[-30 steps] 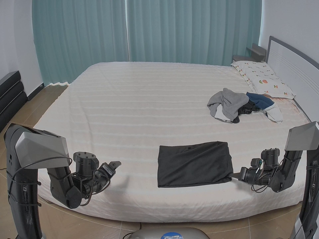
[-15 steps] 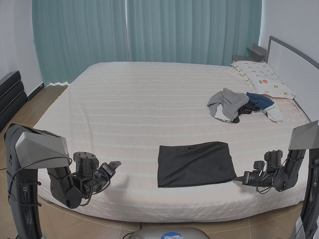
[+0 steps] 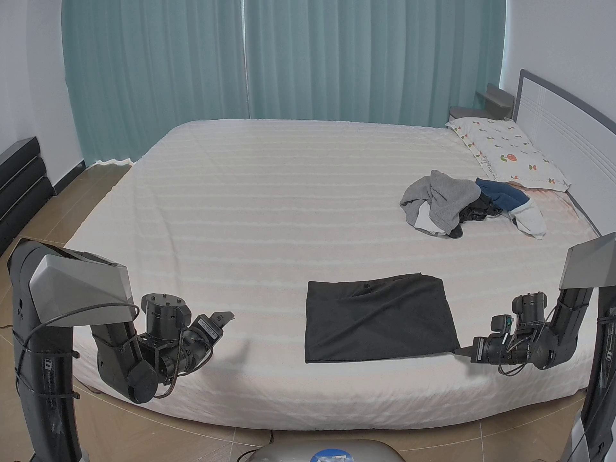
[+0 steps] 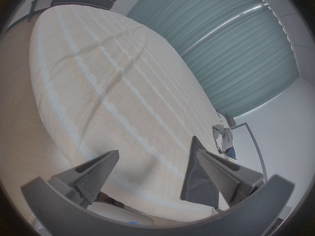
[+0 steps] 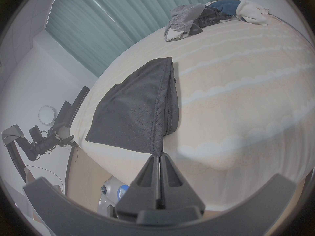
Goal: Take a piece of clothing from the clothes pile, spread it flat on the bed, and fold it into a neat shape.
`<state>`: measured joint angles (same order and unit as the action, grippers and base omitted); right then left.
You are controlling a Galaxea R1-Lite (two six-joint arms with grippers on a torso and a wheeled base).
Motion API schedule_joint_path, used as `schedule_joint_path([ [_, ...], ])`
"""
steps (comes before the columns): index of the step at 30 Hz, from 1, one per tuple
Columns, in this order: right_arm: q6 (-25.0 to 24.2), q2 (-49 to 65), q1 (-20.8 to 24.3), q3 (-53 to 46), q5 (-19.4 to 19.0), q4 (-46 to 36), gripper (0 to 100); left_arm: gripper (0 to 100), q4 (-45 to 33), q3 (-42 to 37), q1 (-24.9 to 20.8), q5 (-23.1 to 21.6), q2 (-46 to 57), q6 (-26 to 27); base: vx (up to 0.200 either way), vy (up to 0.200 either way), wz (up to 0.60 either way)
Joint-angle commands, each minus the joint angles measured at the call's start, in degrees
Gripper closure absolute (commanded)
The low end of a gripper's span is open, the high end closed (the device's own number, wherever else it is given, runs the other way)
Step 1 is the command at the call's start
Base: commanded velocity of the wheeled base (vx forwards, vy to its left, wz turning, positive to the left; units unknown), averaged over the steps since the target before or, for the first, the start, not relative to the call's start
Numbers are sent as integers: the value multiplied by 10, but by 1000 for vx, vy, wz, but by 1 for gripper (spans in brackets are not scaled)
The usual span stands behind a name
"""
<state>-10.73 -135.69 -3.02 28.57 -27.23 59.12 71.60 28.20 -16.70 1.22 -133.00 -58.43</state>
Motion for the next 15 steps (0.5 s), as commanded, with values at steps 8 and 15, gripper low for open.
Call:
schedule_joint_path([
  [8,15,-4,-1,0,6,1,100,0,0,0,0,0,-1,0,0,0,0],
  [15,-7,3,-8,17,7,8,0,0,-1,4,0,-1,1,-3,0,0,0],
])
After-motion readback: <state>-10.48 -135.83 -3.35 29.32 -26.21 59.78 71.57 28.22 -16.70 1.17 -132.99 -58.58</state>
